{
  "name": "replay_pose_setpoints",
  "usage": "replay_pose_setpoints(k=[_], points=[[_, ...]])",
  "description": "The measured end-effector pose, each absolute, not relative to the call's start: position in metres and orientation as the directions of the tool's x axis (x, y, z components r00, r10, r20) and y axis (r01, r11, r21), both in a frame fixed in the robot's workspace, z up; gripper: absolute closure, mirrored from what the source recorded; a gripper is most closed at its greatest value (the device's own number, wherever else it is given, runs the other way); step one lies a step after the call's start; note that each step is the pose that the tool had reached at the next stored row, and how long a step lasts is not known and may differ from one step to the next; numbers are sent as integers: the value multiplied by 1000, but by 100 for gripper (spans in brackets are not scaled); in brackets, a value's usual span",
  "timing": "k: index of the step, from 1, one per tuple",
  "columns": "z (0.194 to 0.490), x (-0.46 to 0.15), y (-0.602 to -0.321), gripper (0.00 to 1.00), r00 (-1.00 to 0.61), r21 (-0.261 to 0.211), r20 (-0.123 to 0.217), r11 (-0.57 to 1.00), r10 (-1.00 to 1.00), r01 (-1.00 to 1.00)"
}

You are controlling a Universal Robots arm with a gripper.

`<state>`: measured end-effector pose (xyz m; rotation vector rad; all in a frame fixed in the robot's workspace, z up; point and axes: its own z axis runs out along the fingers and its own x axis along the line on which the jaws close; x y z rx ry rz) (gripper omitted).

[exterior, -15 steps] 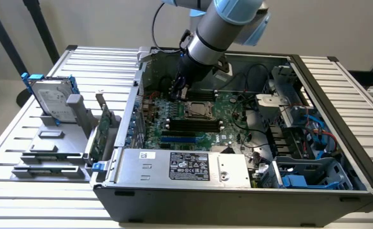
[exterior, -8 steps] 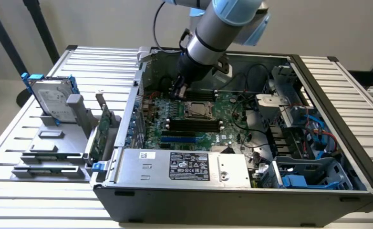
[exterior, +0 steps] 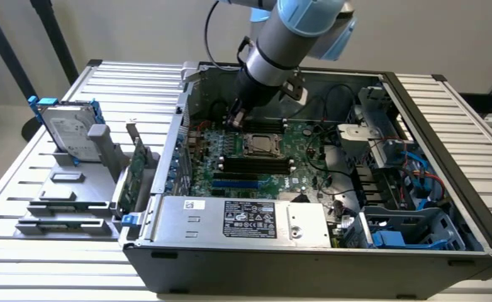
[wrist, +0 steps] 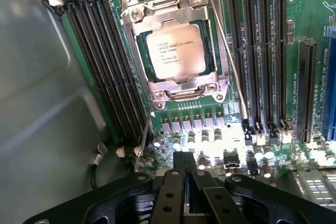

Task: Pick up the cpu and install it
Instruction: 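Install the first cpu locking lever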

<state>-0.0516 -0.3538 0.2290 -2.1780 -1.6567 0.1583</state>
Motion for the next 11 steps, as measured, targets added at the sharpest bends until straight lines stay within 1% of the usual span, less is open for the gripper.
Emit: replay_pose_setpoints(k=[5,11], points=[[232,-52,-354,89,352,-378,150,-275,924,884],[250,-52,-357,89,368,-377,150,-291,917,879]])
